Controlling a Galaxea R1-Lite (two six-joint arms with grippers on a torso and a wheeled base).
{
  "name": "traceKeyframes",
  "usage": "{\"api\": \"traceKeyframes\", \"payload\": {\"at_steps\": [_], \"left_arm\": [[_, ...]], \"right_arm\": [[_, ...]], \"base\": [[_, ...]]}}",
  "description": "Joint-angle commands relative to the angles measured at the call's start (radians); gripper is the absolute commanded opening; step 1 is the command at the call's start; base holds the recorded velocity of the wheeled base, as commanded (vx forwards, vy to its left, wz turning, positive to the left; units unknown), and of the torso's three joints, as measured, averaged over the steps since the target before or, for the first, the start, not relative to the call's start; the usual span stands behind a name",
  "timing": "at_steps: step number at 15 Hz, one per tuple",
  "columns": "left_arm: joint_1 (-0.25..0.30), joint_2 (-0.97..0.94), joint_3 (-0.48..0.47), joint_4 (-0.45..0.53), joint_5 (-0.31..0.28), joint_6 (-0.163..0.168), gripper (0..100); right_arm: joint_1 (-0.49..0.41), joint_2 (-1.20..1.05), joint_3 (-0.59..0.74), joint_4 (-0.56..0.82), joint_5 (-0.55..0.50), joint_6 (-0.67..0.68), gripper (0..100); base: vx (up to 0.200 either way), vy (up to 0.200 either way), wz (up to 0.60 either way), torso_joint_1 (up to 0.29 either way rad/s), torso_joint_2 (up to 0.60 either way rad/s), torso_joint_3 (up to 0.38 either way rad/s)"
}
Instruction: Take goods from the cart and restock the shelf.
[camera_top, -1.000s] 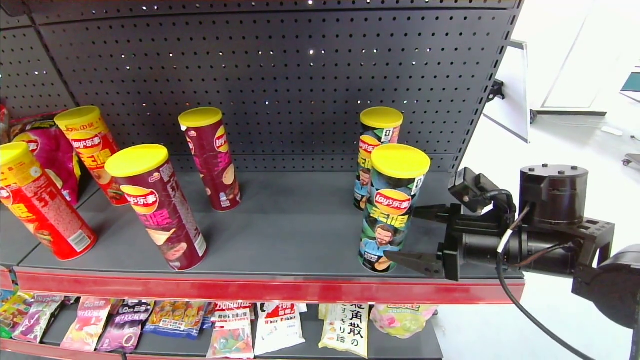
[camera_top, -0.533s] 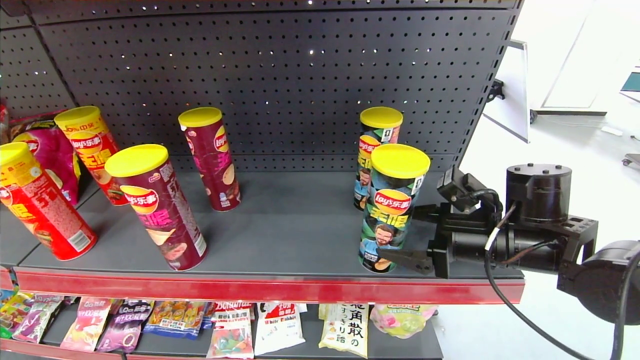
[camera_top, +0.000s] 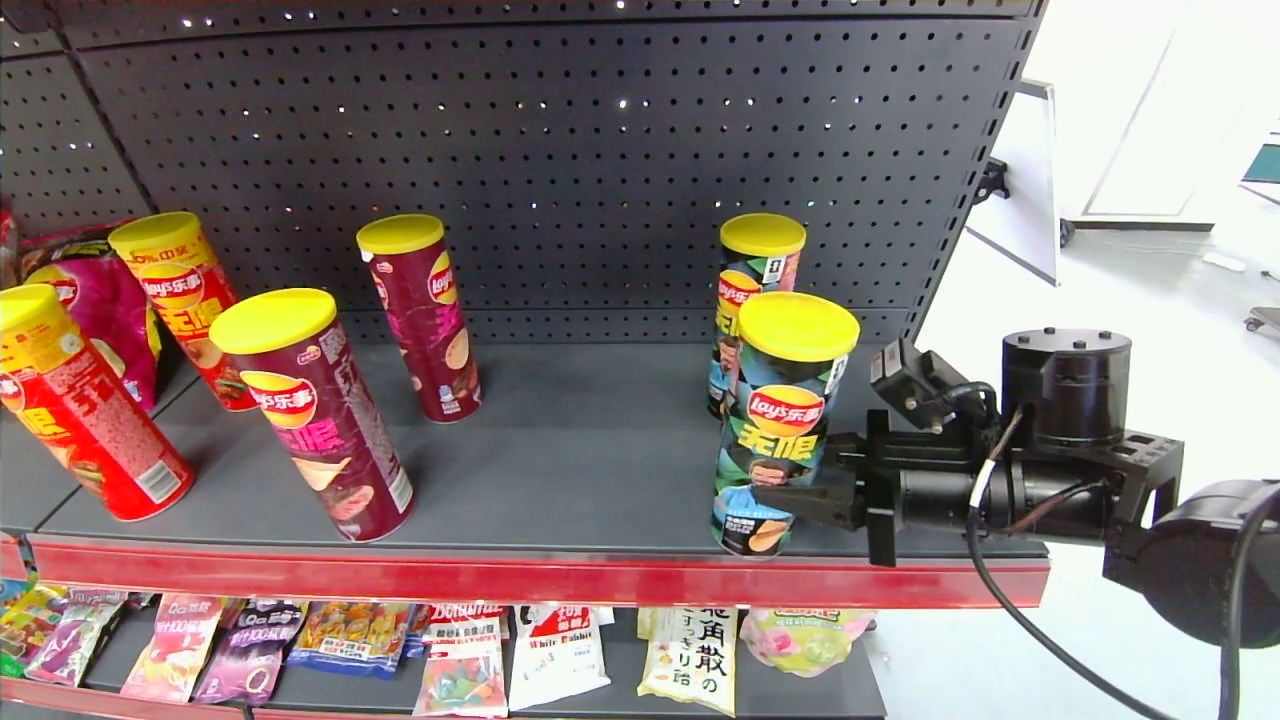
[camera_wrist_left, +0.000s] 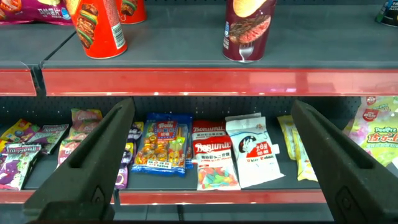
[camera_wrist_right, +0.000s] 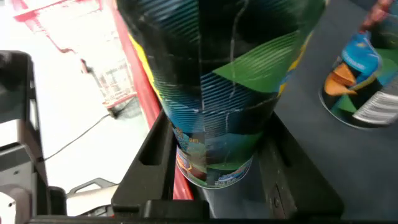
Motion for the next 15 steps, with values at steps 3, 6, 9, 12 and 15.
{"api": "traceKeyframes", "payload": {"at_steps": [3,6,9,12,15], "left_arm": [[0.001,0.001,0.000,0.000,0.000,0.000,100],[0.001,0.001,0.000,0.000,0.000,0.000,100],[0.001,0.001,0.000,0.000,0.000,0.000,100],[0.001,0.001,0.000,0.000,0.000,0.000,100],[0.001,0.001,0.000,0.000,0.000,0.000,100]], "right_arm": [[-0.001,0.035,-0.055,0.000,0.055,0.000,0],[-0.009,0.060,-0.095,0.001,0.111,-0.005,0],[-0.018,0.069,-0.097,0.003,0.147,-0.060,0],[-0.029,0.066,-0.094,0.004,0.163,-0.103,0],[-0.027,0.054,-0.079,0.007,0.163,-0.108,0]], "base": [[0.000,0.000,0.00,0.000,0.00,0.000],[0.000,0.000,0.00,0.000,0.00,0.000],[0.000,0.000,0.00,0.000,0.00,0.000],[0.000,0.000,0.00,0.000,0.00,0.000],[0.000,0.000,0.00,0.000,0.00,0.000]]}}
